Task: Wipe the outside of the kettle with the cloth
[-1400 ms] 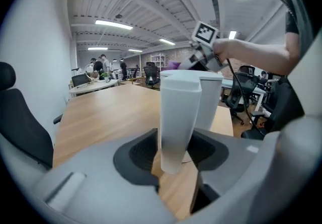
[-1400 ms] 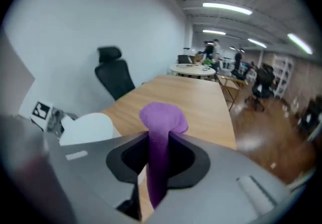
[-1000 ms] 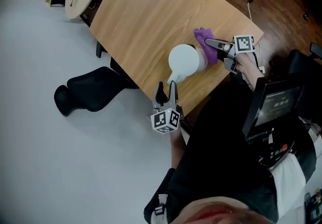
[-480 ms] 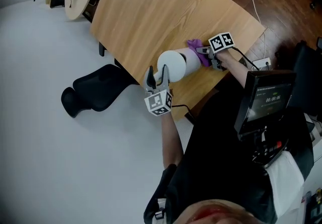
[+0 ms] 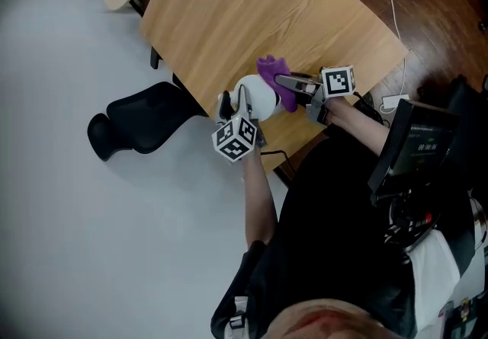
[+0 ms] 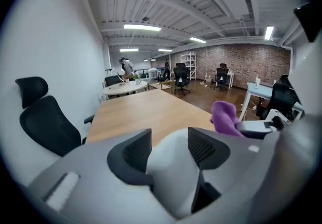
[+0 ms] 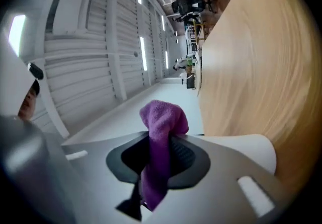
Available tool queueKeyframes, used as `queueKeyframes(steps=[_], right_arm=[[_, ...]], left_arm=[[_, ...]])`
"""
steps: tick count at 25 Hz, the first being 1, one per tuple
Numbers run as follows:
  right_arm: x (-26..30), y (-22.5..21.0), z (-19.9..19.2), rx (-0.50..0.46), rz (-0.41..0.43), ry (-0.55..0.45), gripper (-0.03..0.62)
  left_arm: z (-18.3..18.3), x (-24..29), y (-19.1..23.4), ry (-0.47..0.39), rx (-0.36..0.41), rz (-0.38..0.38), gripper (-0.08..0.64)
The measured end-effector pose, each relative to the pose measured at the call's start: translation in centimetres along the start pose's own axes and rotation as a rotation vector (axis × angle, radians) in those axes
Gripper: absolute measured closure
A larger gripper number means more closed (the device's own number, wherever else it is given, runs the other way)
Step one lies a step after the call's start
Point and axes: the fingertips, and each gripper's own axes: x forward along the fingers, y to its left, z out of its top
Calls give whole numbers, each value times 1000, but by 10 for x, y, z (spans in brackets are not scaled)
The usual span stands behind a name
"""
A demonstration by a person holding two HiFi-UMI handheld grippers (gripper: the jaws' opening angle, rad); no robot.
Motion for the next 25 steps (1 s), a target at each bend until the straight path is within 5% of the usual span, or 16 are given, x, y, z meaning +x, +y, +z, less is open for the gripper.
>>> queueKeyframes(steps=[6, 8, 11, 13, 16, 19, 22, 25], right_arm=[[-71, -197, -56, 154, -640, 242, 518], [-55, -181, -41, 75, -608, 308, 518], [17, -92, -1, -84, -303, 279, 517], [41, -68, 2, -69, -220, 256, 517], [-2, -93, -27, 22, -327, 185, 517], [-87, -174, -76, 136, -573, 167, 517], [-116, -214, -52, 201, -677, 147, 515], [-76, -130, -10, 184, -526, 46, 515]], left_arm=[[-5, 9, -7, -26, -9, -22, 244], [-5, 15, -8, -23, -6, -71, 239], [2, 30, -11, -12, 30, -170, 233], [11, 38, -14, 0, 92, -268, 238], [13, 23, -40, 25, 185, -447, 238], [5, 5, -66, 38, 259, -558, 243], [24, 24, -61, 29, 245, -480, 253], [32, 10, -43, 37, 134, -302, 291]])
